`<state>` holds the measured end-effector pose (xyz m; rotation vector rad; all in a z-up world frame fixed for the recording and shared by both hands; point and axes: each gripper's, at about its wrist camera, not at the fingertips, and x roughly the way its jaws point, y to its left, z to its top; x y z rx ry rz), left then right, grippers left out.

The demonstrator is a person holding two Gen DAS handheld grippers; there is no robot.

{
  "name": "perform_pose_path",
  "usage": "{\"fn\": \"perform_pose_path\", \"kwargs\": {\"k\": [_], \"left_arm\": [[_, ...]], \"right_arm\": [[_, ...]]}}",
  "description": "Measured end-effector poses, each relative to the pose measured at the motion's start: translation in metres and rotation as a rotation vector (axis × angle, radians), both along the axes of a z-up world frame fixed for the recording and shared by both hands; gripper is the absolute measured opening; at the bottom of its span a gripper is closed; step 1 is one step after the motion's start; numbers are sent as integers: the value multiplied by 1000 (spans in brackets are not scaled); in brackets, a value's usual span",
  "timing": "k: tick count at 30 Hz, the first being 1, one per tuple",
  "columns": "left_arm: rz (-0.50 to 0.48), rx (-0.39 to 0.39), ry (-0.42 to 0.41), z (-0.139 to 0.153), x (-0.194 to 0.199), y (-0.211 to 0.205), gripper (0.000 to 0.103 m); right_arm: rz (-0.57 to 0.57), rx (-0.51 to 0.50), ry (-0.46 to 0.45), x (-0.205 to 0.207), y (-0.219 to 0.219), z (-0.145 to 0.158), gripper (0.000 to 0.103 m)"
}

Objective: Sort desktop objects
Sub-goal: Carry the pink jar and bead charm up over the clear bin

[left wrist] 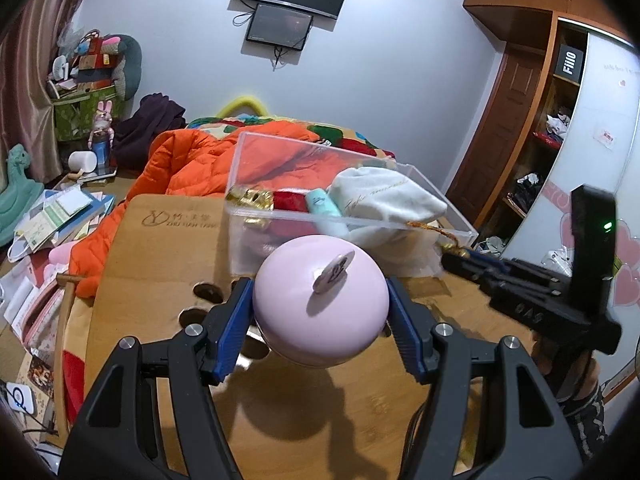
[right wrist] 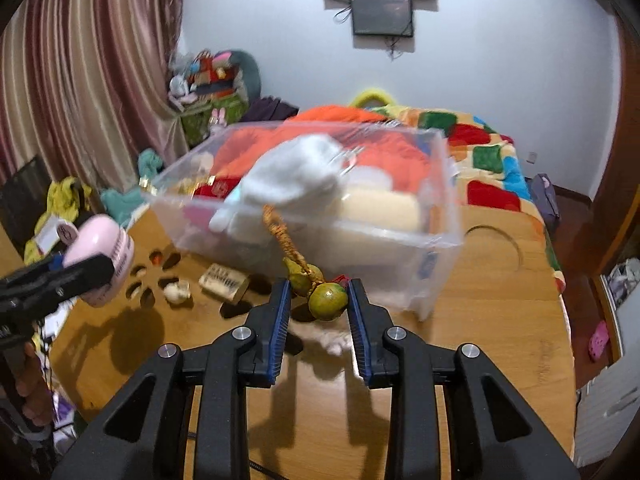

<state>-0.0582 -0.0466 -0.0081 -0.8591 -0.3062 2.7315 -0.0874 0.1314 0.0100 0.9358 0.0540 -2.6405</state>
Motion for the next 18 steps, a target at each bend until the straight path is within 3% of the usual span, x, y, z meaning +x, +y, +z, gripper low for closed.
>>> {"fn": "perform_pose_path", "kwargs": {"k": [8,18], "left_arm": [[5,-14,29,16,-18,9,64],[50,-55,33,28,-59,3,64]], "right_arm": [[-26,-57,58,-2,19,30,24],[-31,-92,31,-30,35,24,24]]}}
